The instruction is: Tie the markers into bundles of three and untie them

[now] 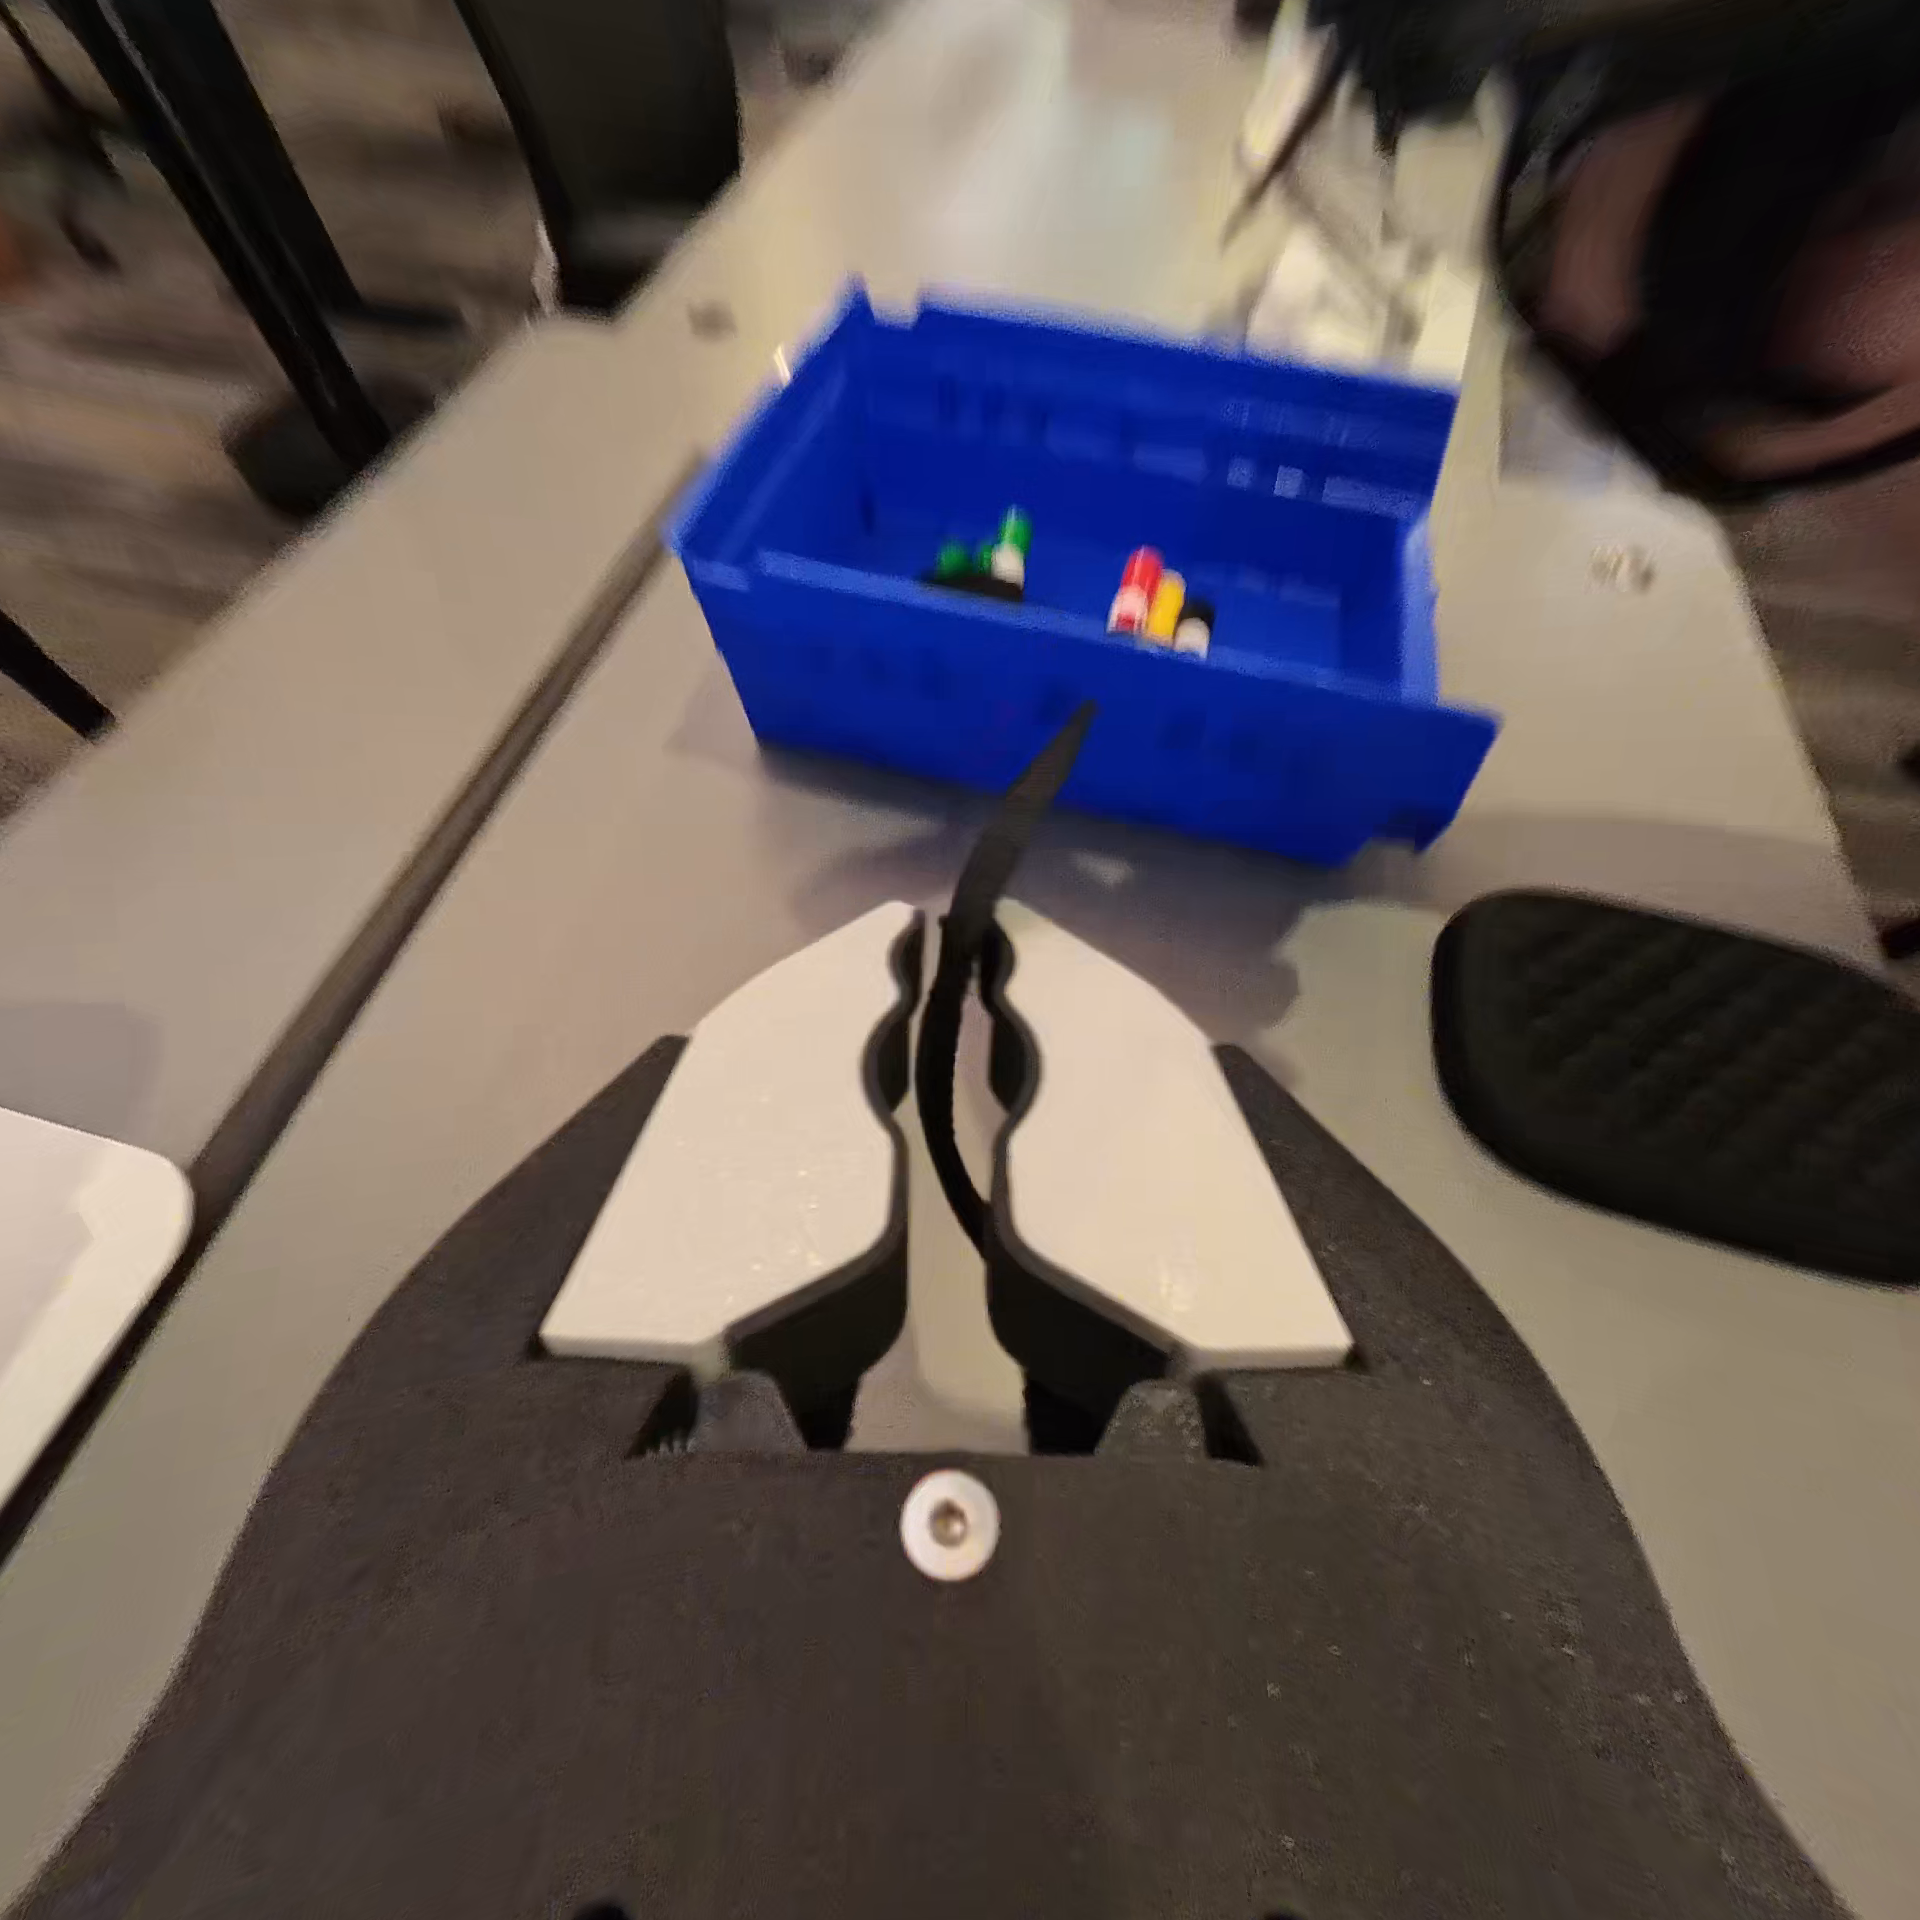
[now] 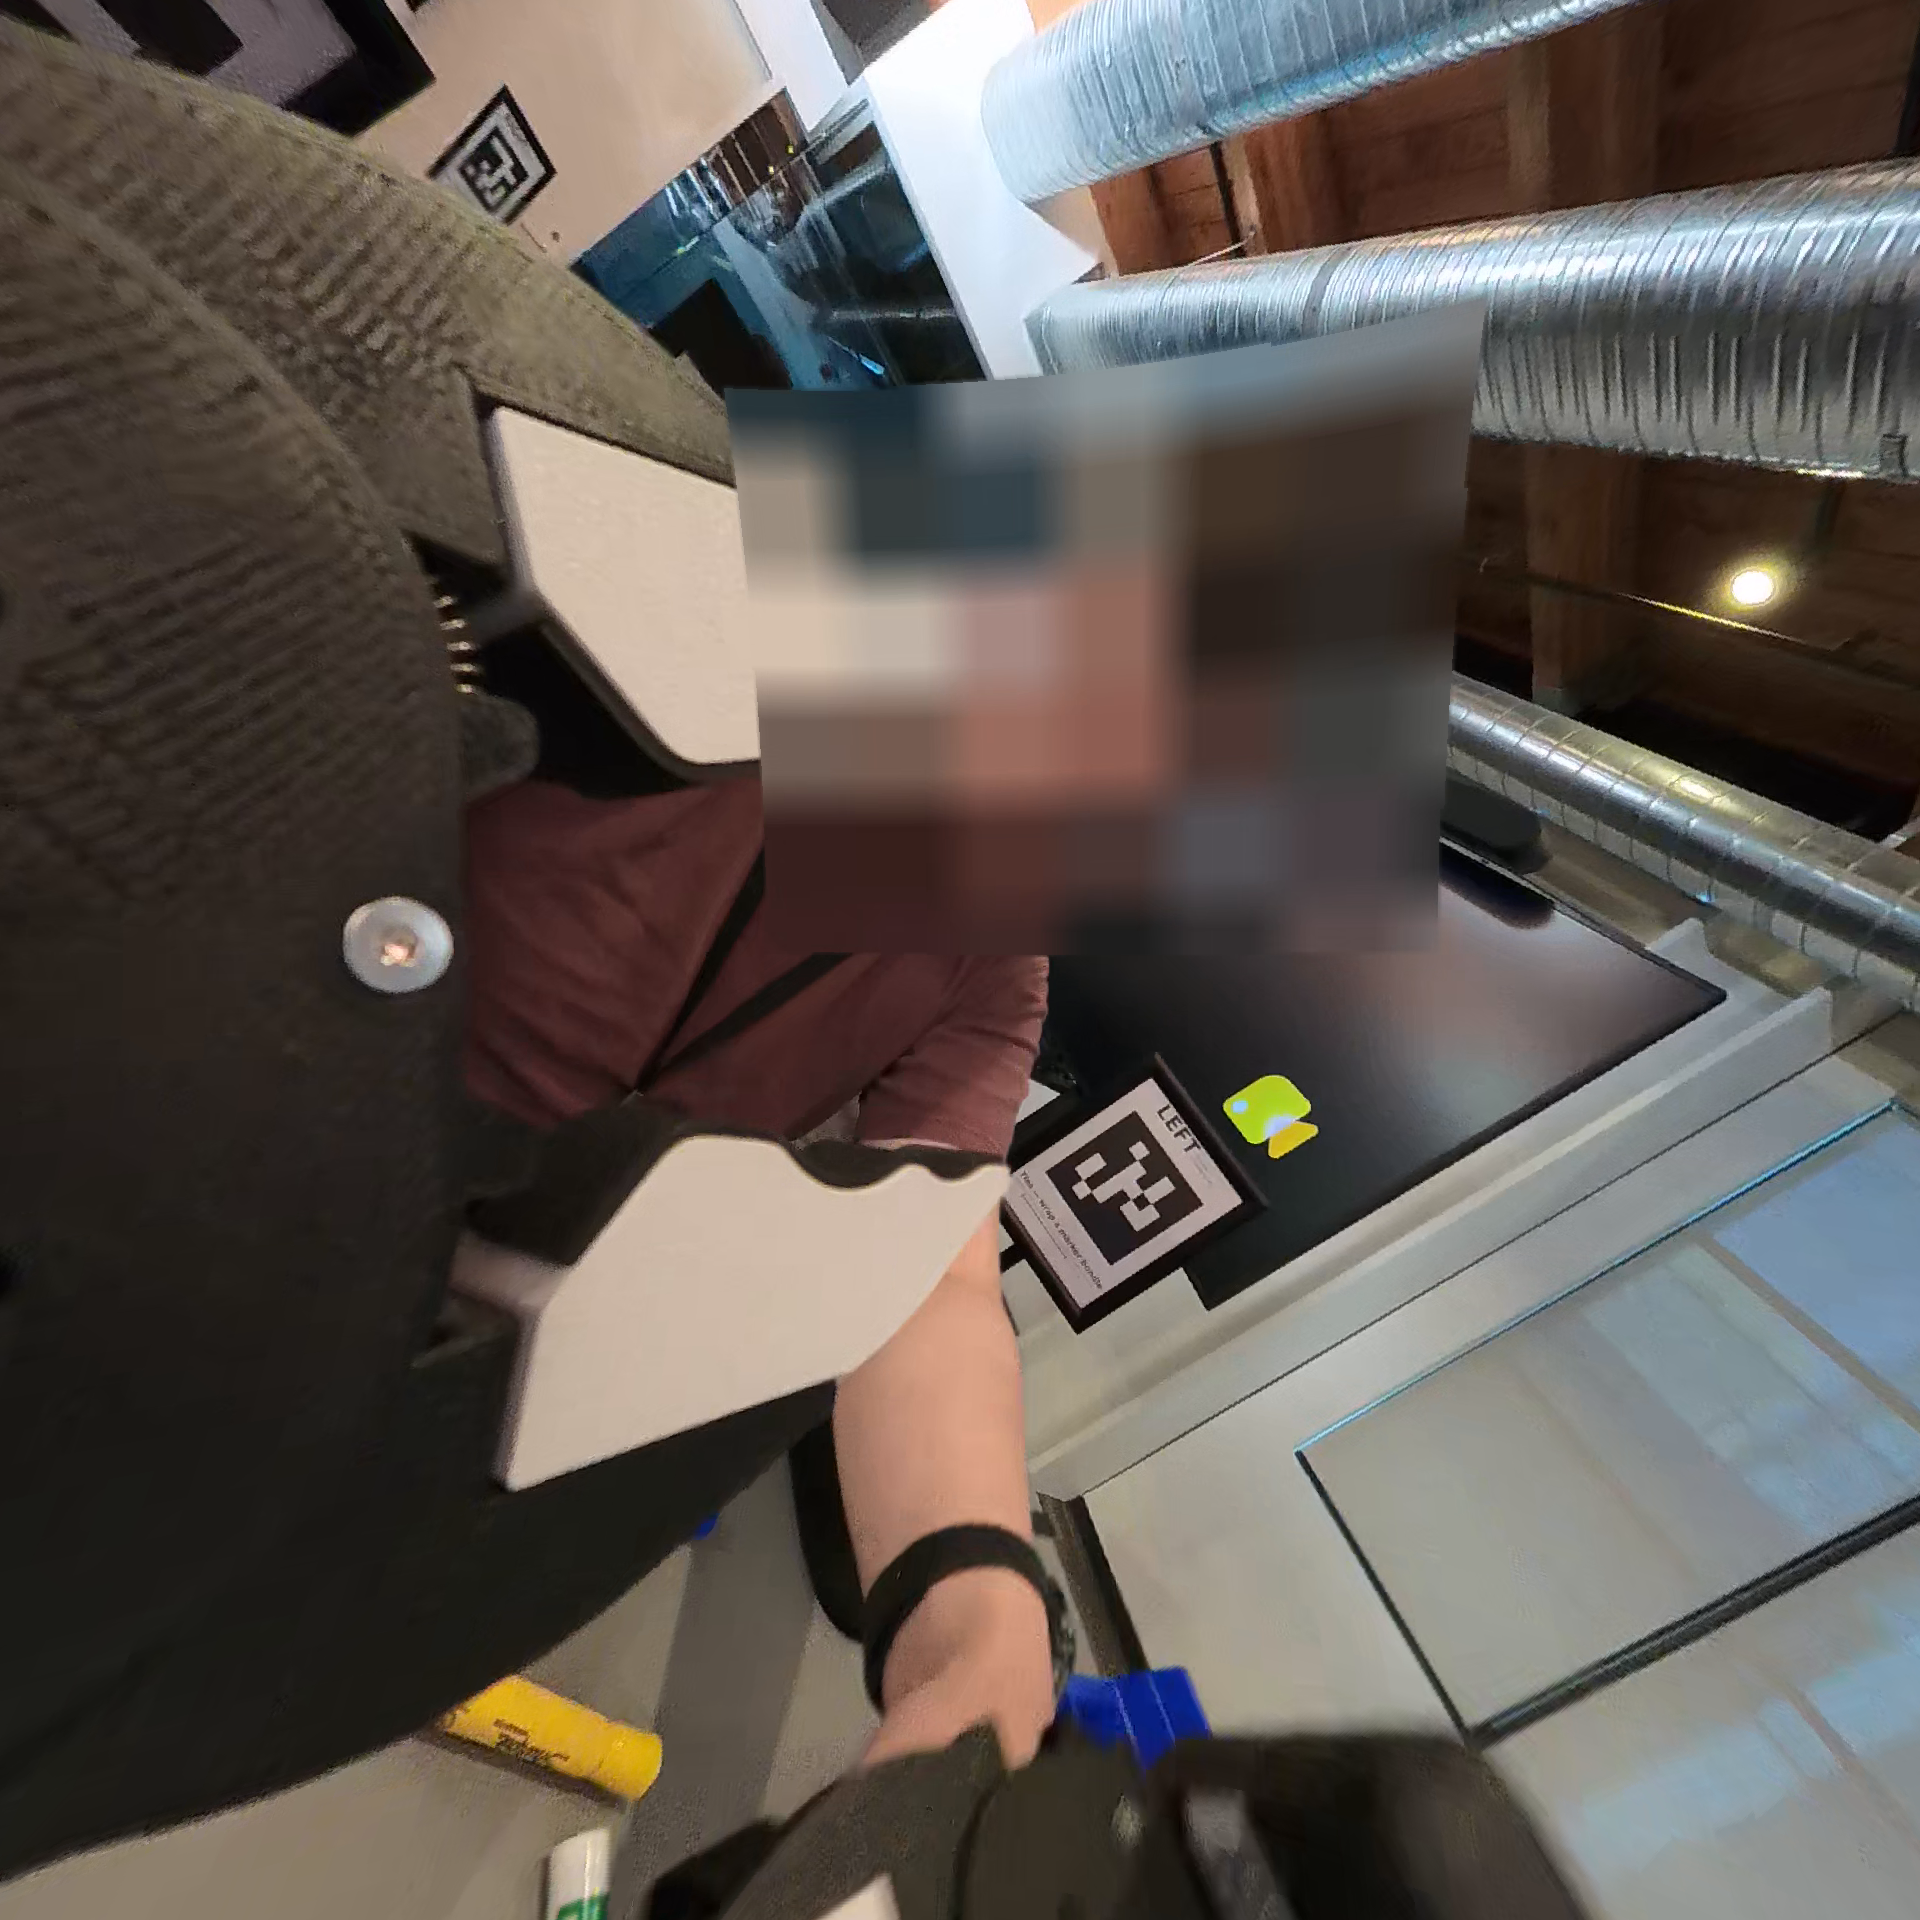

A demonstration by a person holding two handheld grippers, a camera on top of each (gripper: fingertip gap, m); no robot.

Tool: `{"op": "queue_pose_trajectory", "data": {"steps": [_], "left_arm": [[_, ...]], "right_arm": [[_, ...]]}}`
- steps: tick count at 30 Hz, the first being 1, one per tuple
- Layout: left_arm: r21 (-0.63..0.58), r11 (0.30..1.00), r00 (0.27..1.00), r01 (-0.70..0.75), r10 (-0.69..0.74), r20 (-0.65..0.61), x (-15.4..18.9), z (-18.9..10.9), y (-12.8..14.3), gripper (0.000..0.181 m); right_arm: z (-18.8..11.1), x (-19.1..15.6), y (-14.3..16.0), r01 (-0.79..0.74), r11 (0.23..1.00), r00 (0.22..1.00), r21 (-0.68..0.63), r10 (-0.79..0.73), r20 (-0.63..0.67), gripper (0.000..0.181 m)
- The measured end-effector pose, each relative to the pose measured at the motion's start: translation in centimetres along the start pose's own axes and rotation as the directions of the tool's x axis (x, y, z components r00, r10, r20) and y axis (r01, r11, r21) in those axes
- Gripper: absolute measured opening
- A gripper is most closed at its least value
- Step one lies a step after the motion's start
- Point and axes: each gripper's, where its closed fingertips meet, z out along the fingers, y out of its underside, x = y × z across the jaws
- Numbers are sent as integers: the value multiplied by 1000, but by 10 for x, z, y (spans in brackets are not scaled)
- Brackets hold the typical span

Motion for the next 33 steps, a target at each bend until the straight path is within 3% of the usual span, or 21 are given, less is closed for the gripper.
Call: {"op": "queue_pose_trajectory", "data": {"steps": [3, 5, 9, 13, 15, 17, 19, 21, 22, 25, 28, 29, 31, 33], "left_arm": [[-217, 976, 1000, 13, -18, -18, -15, 35, 33, 55], [-257, 966, 1000, -3, -2, -20, -21, 44, 39, 60], [-213, 977, 1000, 21, -16, 24, -33, 37, 31, 65], [-135, 991, 997, 21, -11, 79, -38, -12, 28, 64], [-96, 995, 992, 18, -5, 128, -38, -49, 35, 64], [-69, 997, 984, 27, -14, 178, -33, -90, 52, 62], [-73, 996, 967, 55, -35, 252, -28, -128, 79, 62], [-77, 993, 939, 85, -54, 338, -22, -163, 108, 63], [-59, 993, 916, 104, -72, 395, -22, -178, 119, 62], [-16, 989, 865, 144, -118, 488, -14, -210, 148, 62], [-29, 978, 852, 205, -163, 498, 1, -222, 174, 65], [-41, 977, 848, 208, -159, 506, 6, -224, 181, 65], [-56, 978, 837, 199, -140, 529, 13, -229, 191, 65], [-53, 977, 835, 206, -147, 530, 22, -231, 197, 66]], "right_arm": [[-6, -2, 0, 18, 1000, 999, 19, -17, -28, 70], [-10, -2, 7, 24, 1000, 998, 2, -24, -58, 72], [-23, 14, 20, 58, 998, 979, -28, -62, -194, 68], [-21, 19, 33, 347, 934, 895, -89, -358, -264, 71], [-12, 20, 37, 455, 890, 856, -24, -445, -265, 70], [-2, 37, 50, 432, 902, 873, -12, -421, -247, 48], [5, 83, 70, 339, 931, 867, -136, -365, -338, 33], [1, 146, 89, 262, 904, 759, -337, -409, -507, 27], [-1, 174, 97, 213, 871, 697, -442, -453, -556, 25], [-1, 234, 121, 92, 672, 599, -735, -627, -498, 19], [8, 267, 130, -2, 524, 629, -851, -661, -409, 31], [9, 275, 132, -8, 435, 633, -900, -695, -341, 32], [9, 289, 132, 49, 185, 589, -982, -799, -121, 33], [14, 302, 132, 75, 47, 579, -996, -815, 5, 41]]}}
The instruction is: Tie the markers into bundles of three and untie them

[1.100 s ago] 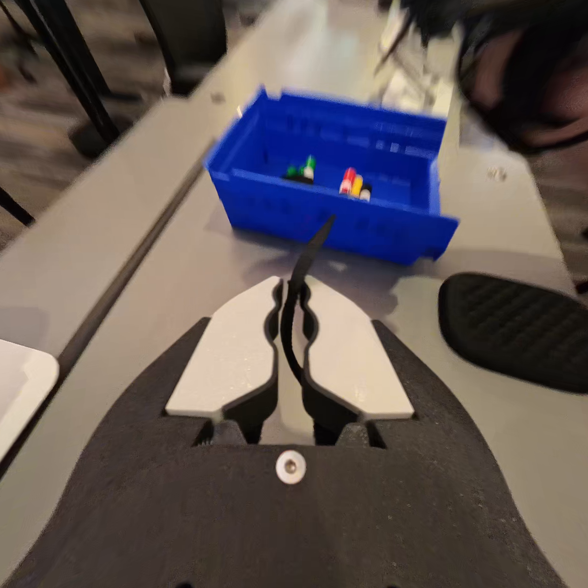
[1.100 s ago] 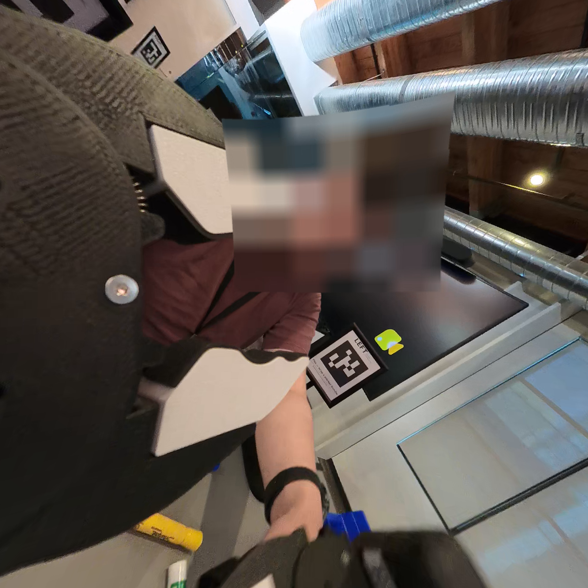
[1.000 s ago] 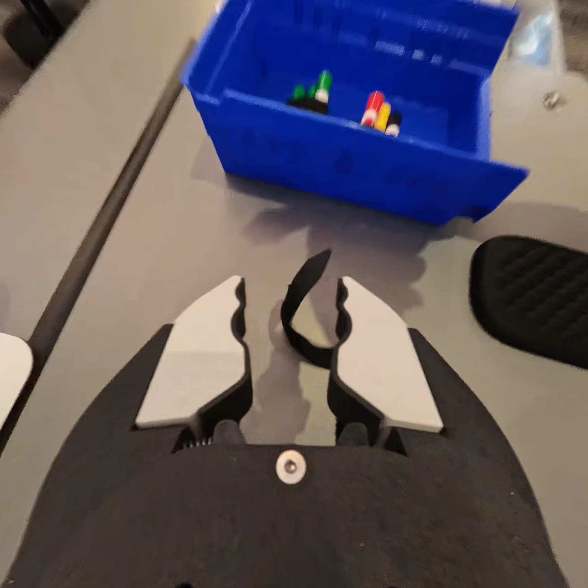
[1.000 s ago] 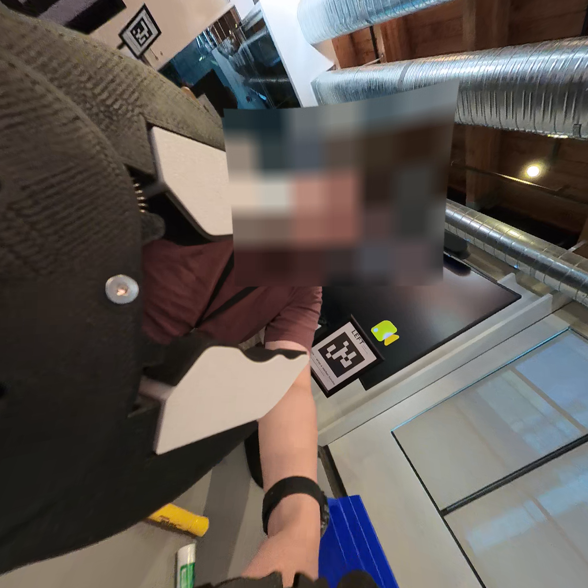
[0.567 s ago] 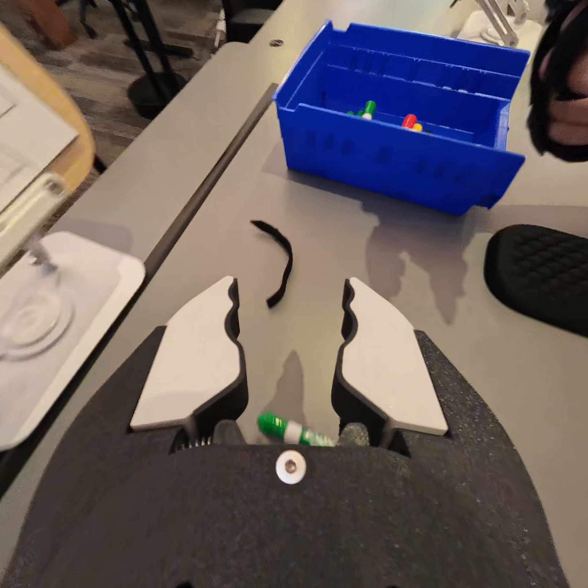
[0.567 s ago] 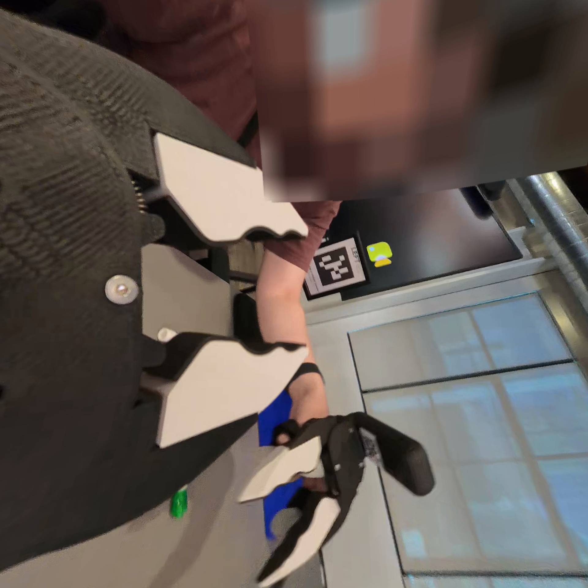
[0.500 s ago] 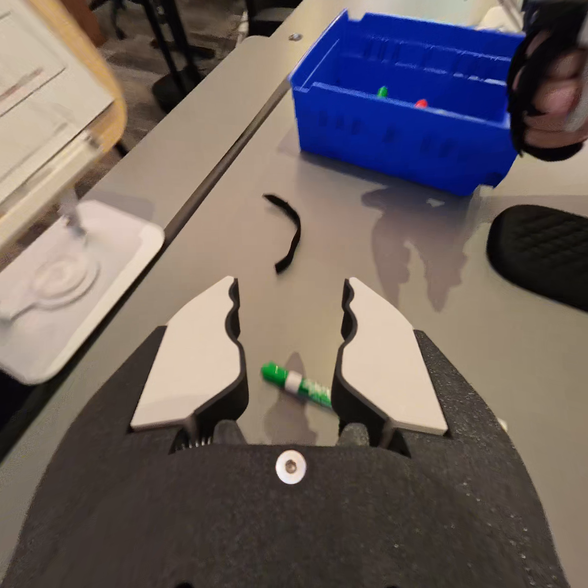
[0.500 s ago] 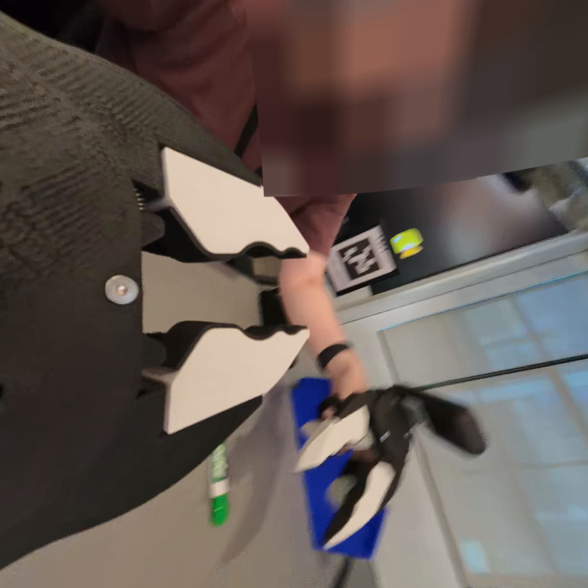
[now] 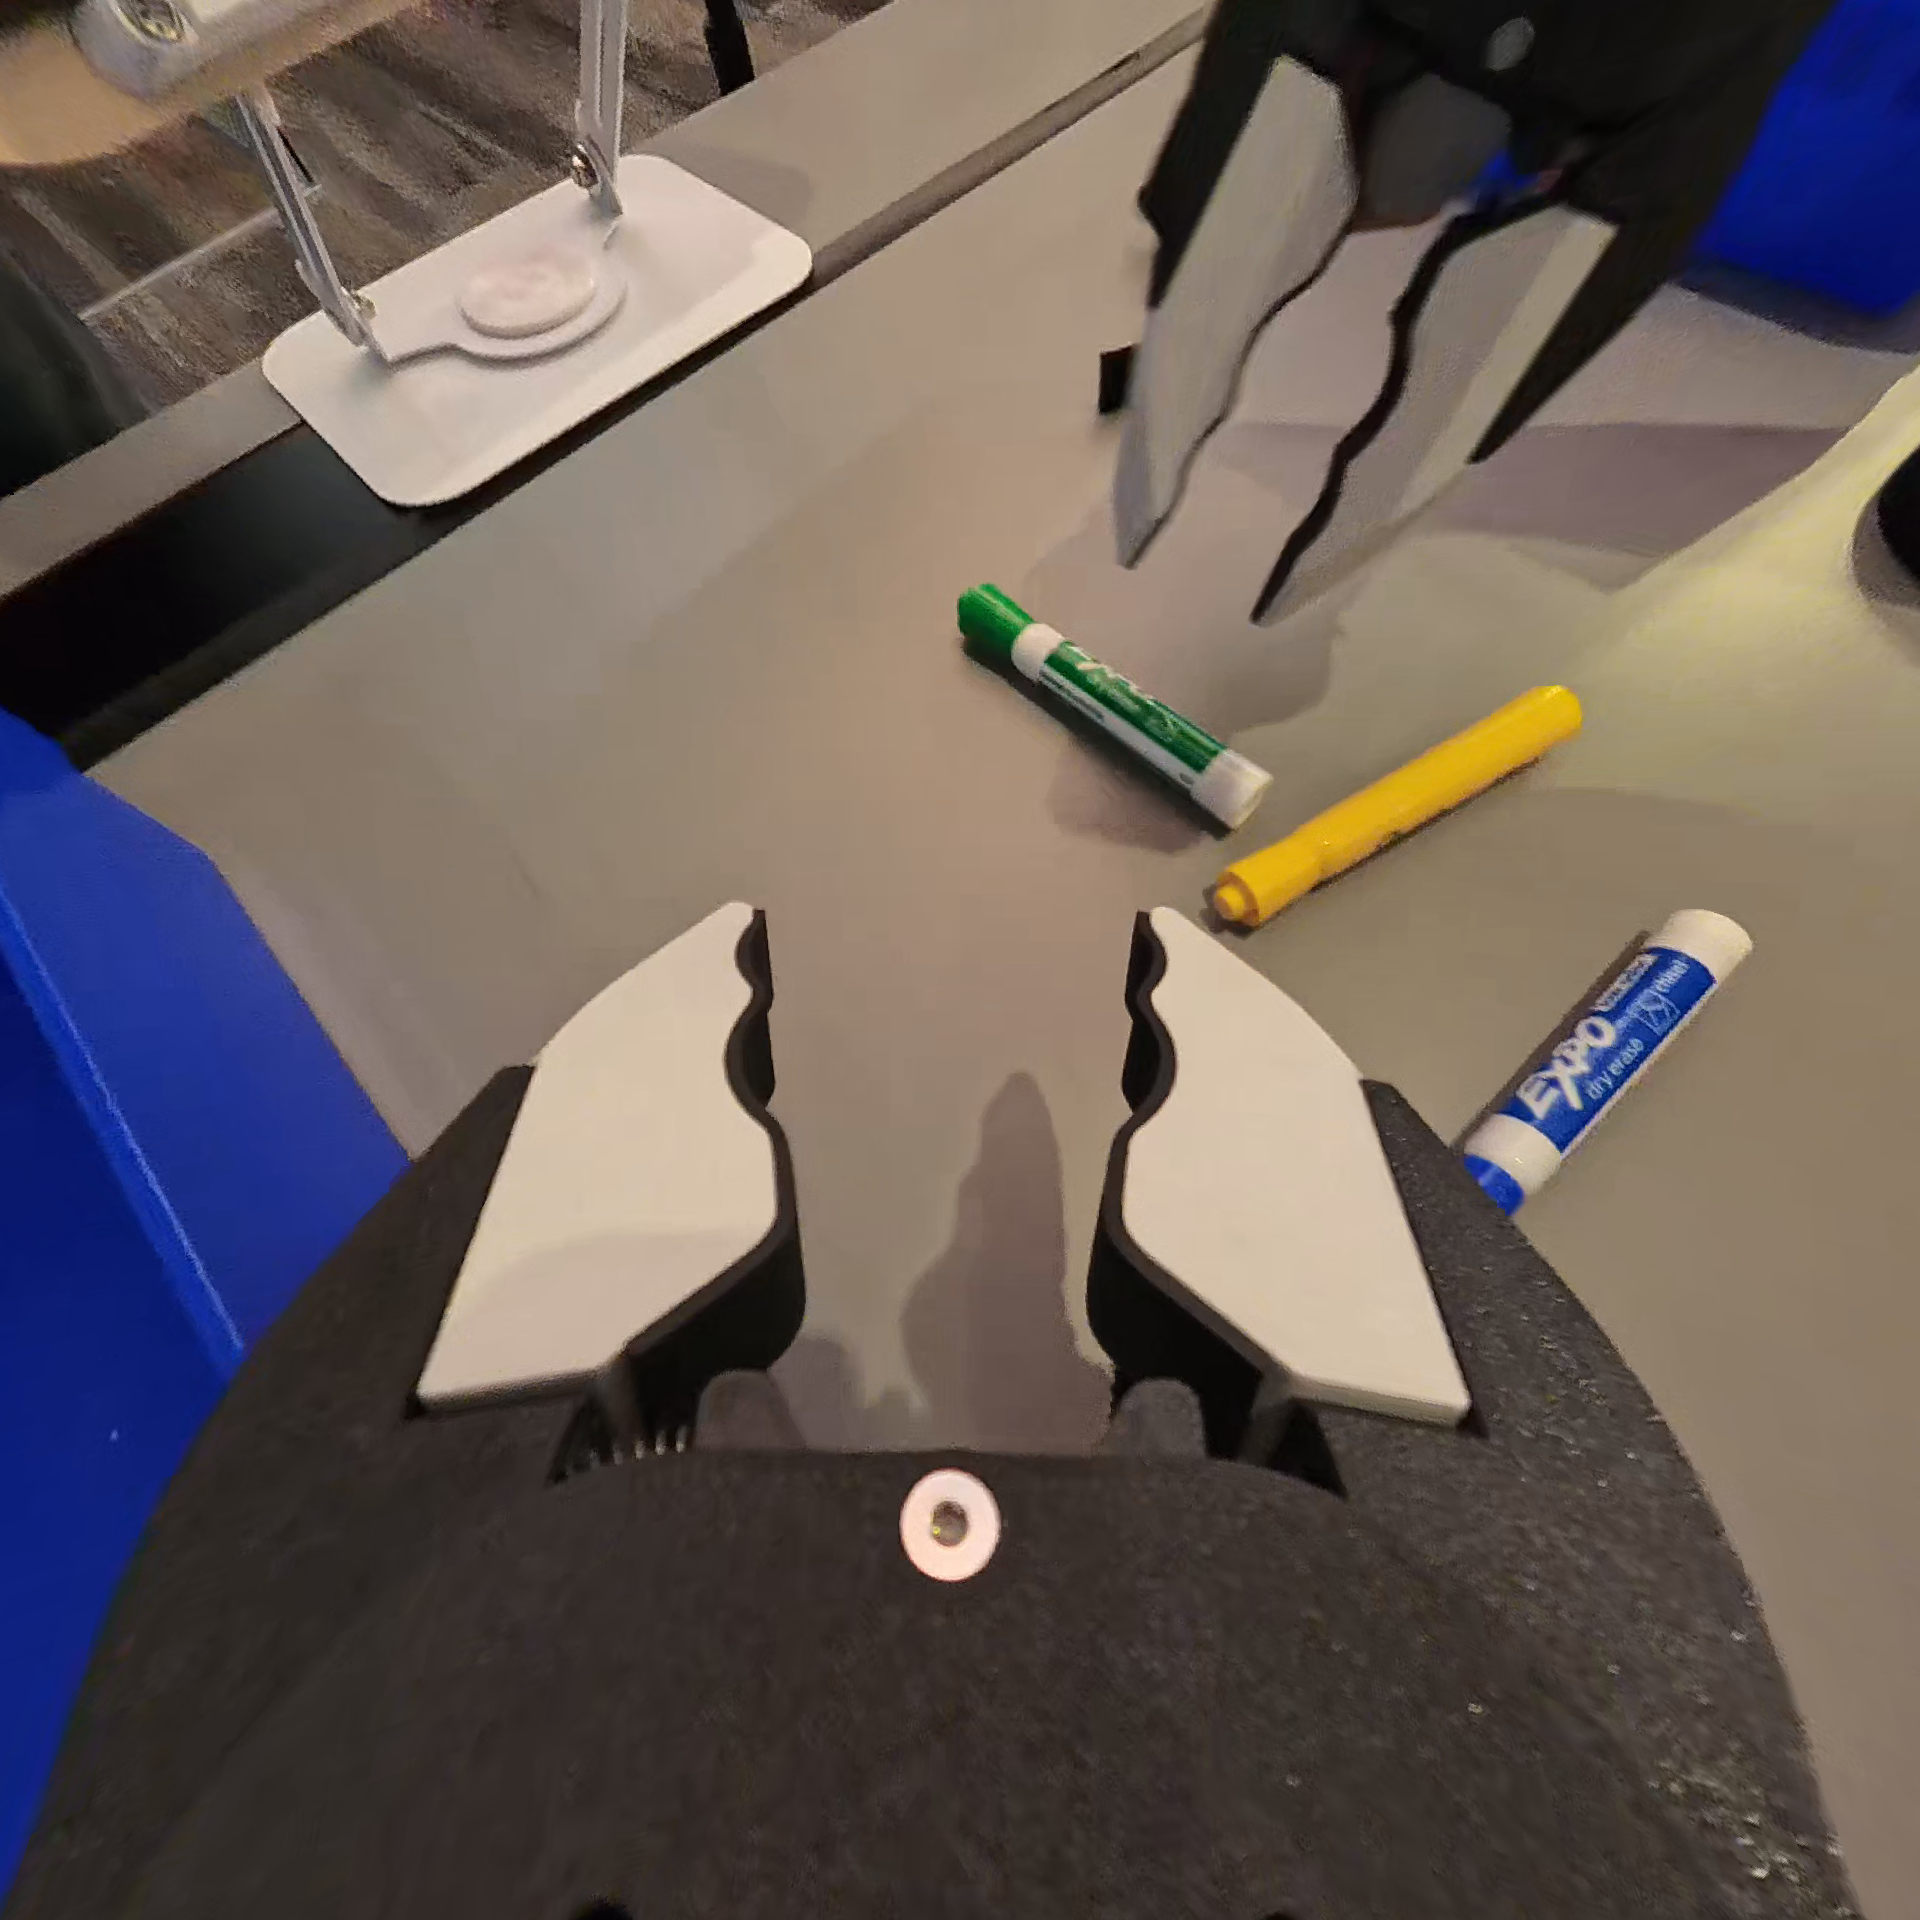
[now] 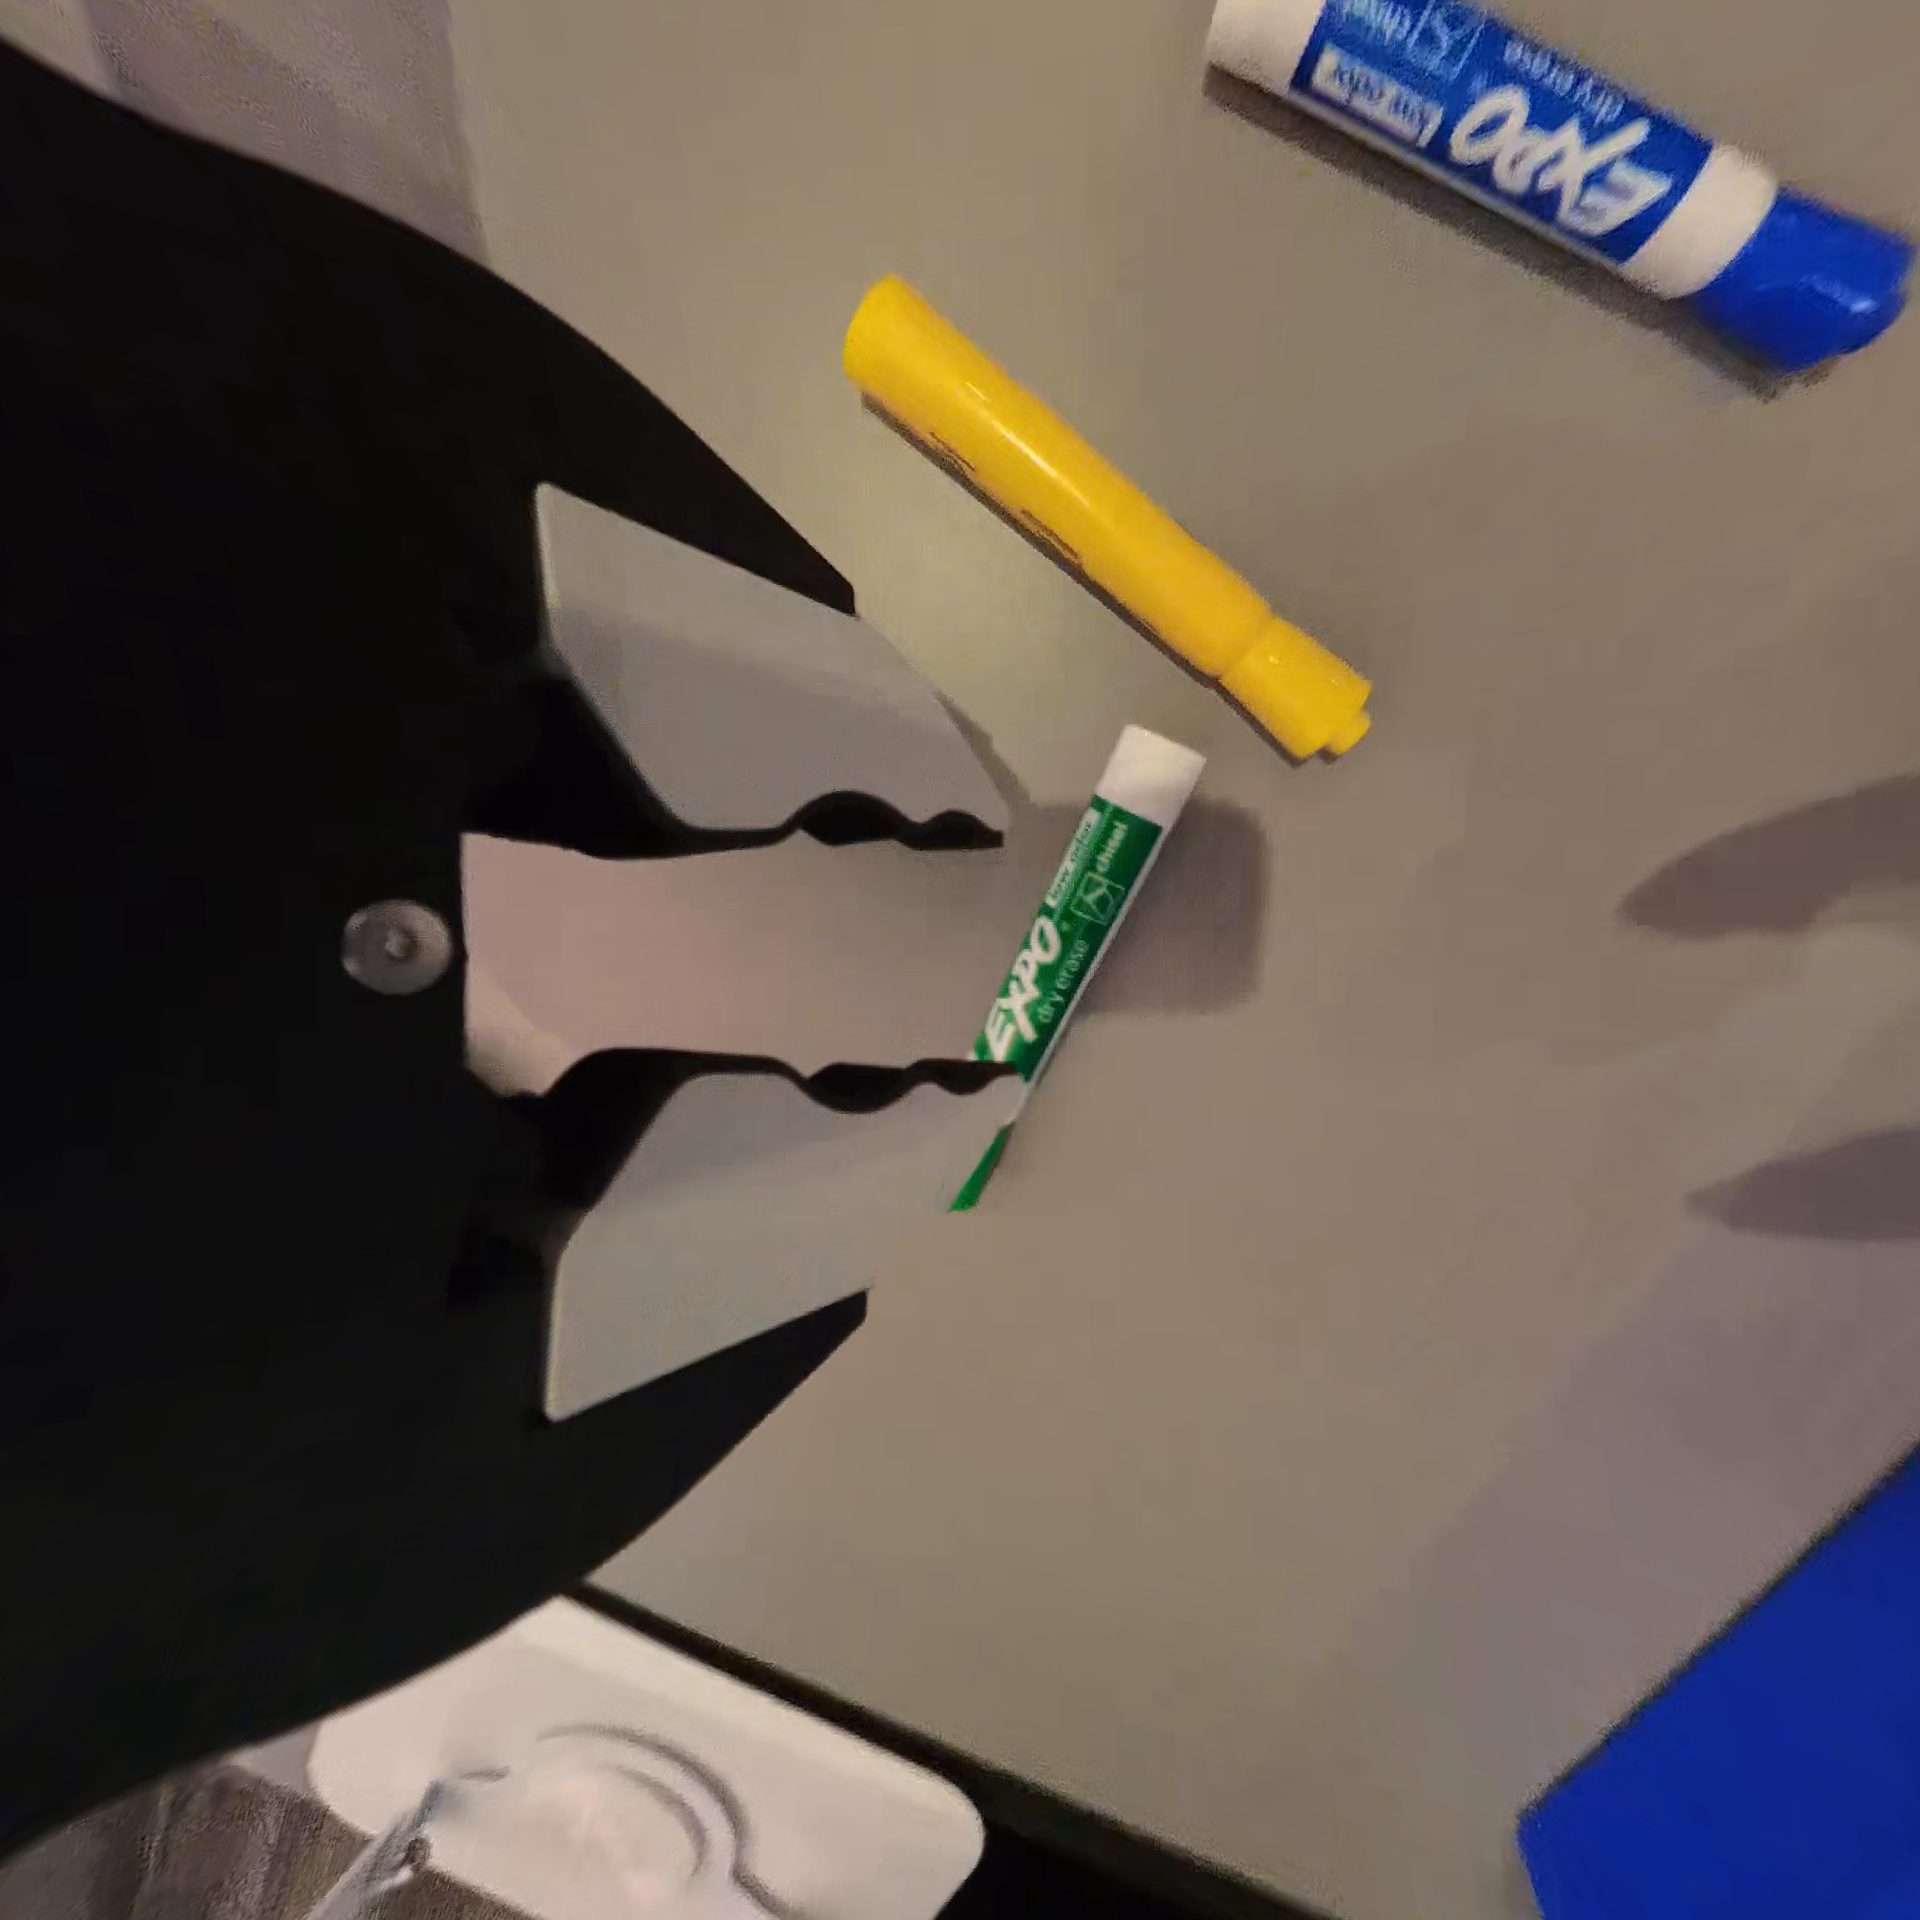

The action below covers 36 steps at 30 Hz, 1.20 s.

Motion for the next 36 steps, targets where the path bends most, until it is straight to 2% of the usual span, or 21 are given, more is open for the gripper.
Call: {"op": "queue_pose_trajectory", "data": {"steps": [4, 6, 10, 13, 15, 19, 21, 23, 24, 26, 27, 29, 30, 31, 33, 36], "left_arm": [[61, 996, 998, 61, -60, -27, 9, -12, 5, 65], [81, 992, 995, 93, -89, -50, 13, -16, 7, 64], [93, 990, 994, 106, -102, -42, 12, -20, 14, 62], [95, 990, 994, 108, -105, -44, 11, -21, 18, 62], [101, 989, 994, 104, -99, -48, 12, -21, 19, 61], [102, 990, 993, 100, -92, -76, 16, -19, 19, 60], [98, 990, 993, 98, -91, -74, 16, -20, 20, 60], [104, 990, 993, 99, -91, -78, 18, -22, 18, 60], [108, 989, 993, 98, -90, -76, 19, -24, 17, 60], [118, 988, 994, 95, -87, -68, 19, -27, 15, 59], [122, 987, 994, 102, -95, -62, 18, -28, 14, 59], [123, 985, 992, 118, -112, -54, 18, -30, 12, 59], [122, 985, 992, 120, -116, -40, 16, -31, 11, 59], [116, 986, 993, 116, -114, -23, 15, -32, 11, 59], [103, 990, 995, 101, -102, 0, 13, -33, 12, 59], [120, 986, 993, 113, -111, -25, 19, -34, 6, 59]], "right_arm": [[32, 1, 9, 54, 992, 993, -114, -41, 115, 43], [42, 0, 11, 55, 989, 986, -141, -31, 164, 37], [43, 7, 22, -49, 965, 977, -258, 100, 189, 21], [36, -3, 29, -136, 940, 950, -314, 213, 227, 21], [30, -12, 32, -142, 936, 937, -321, 232, 261, 21], [26, -7, 36, 46, 955, 983, -293, 9, 184, 26], [21, -2, 36, -29, 948, 986, -317, 80, 148, 26], [13, 6, 29, -215, 931, 963, -295, 252, 95, 21], [9, 9, 27, -350, 887, 921, -303, 385, 64, 23], [0, 15, 27, -638, 709, 748, -302, 664, -20, 17], [-5, 16, 24, -762, 592, 623, -265, 781, -46, 16], [-14, 11, 10, -930, 329, 331, -162, 944, 16, 16], [-18, 9, 6, -962, 244, 240, -123, 970, 48, 16], [-21, 6, 11, -977, 190, 187, -97, 982, 35, 17], [-21, -7, 39, -986, 130, 140, -105, 986, -94, 35], [-11, -28, 42, -993, -54, -44, -109, 994, -97, 46]]}}
